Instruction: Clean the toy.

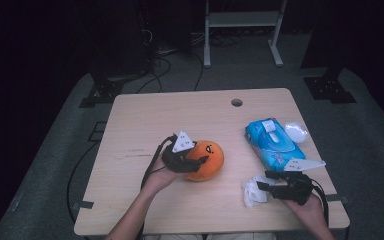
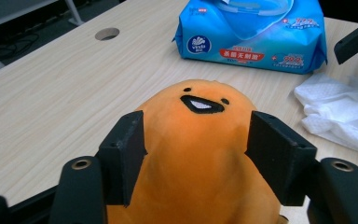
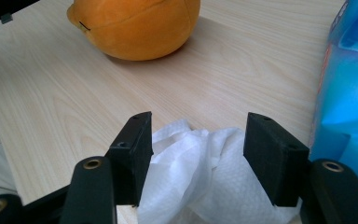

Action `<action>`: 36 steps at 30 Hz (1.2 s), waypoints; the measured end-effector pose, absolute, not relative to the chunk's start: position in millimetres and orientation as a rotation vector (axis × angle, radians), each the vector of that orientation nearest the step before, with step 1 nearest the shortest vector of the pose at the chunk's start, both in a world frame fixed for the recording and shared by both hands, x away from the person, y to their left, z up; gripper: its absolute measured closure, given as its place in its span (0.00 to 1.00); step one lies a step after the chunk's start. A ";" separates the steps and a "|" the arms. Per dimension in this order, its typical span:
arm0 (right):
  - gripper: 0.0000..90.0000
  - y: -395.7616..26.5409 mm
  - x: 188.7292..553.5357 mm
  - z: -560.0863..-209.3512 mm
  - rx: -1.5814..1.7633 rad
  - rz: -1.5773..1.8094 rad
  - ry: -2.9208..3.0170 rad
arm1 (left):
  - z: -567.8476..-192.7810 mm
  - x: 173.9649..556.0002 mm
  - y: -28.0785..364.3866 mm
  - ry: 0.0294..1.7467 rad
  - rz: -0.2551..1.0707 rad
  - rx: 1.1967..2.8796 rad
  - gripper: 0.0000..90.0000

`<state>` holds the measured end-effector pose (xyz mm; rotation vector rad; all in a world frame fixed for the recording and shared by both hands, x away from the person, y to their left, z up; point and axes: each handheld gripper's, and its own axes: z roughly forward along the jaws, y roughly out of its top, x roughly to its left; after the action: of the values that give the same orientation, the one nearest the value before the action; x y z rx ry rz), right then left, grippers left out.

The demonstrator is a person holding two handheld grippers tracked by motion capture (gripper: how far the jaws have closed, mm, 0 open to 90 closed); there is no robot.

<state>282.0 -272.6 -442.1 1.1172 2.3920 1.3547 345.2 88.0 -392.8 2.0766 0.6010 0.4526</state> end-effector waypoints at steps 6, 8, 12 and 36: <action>0.45 -272.2 281.5 -442.0 1.112 1.357 2.393 | -389.1 338.9 96.0 0.612 0.448 2.057 0.35; 0.45 -272.0 281.5 -442.1 1.115 1.357 2.394 | -388.5 337.2 99.9 0.612 0.450 2.059 0.33; 0.45 -271.9 282.1 -442.9 1.120 1.354 2.394 | -388.5 334.4 106.8 0.631 0.442 2.045 0.30; 0.39 -273.0 282.2 -443.4 1.137 1.358 2.386 | -396.5 310.4 145.0 0.710 0.445 2.036 0.17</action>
<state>282.2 -273.0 -443.4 1.1372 2.3856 1.3579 310.4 145.0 -396.5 2.0359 0.7097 0.4448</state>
